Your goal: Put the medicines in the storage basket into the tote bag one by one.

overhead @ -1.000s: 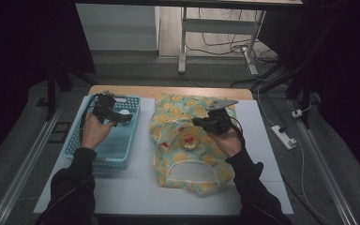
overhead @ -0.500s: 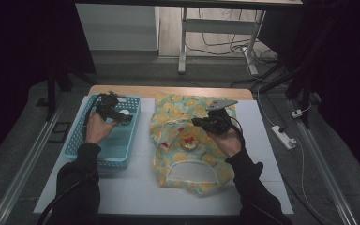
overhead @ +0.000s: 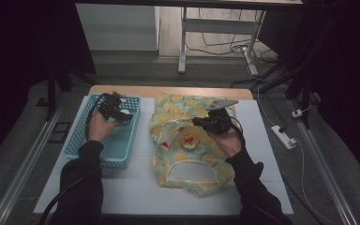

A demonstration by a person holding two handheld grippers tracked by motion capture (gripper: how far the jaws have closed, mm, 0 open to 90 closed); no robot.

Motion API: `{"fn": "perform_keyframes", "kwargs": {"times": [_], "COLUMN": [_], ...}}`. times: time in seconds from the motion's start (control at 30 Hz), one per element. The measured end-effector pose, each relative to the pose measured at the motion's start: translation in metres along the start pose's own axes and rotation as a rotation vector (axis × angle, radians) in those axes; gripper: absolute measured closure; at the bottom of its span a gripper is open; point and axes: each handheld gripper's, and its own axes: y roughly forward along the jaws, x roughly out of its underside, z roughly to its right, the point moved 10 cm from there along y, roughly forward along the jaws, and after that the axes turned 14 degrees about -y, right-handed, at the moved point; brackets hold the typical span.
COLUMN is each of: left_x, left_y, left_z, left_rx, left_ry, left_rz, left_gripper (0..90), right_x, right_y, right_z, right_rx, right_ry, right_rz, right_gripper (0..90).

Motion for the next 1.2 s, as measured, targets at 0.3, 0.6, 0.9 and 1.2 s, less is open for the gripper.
{"fn": "perform_keyframes", "kwargs": {"times": [0.3,0.6,0.9,1.2], "left_x": [0.002,0.004,0.002,0.001], "left_y": [0.0,-0.005,-0.023,-0.044], "left_z": [0.002,0.005,0.009,0.017], "left_rx": [0.024,0.015,0.042,0.068], "left_ry": [-0.011,-0.01,-0.013,0.025], "left_rz": [-0.02,-0.032,-0.009,0.015], "left_gripper": [48.9,50.1,50.2,50.2], "right_x": [0.0,0.0,-0.001,-0.001], "right_y": [0.0,0.0,0.0,0.0], "right_z": [-0.001,-0.001,-0.001,-0.001], "right_rx": [-0.001,0.0,-0.001,0.001], "right_ry": [-0.002,-0.002,-0.004,-0.004], "right_rz": [0.0,0.0,0.002,0.003], "right_gripper": [90.0,90.0,90.0,90.0]}}
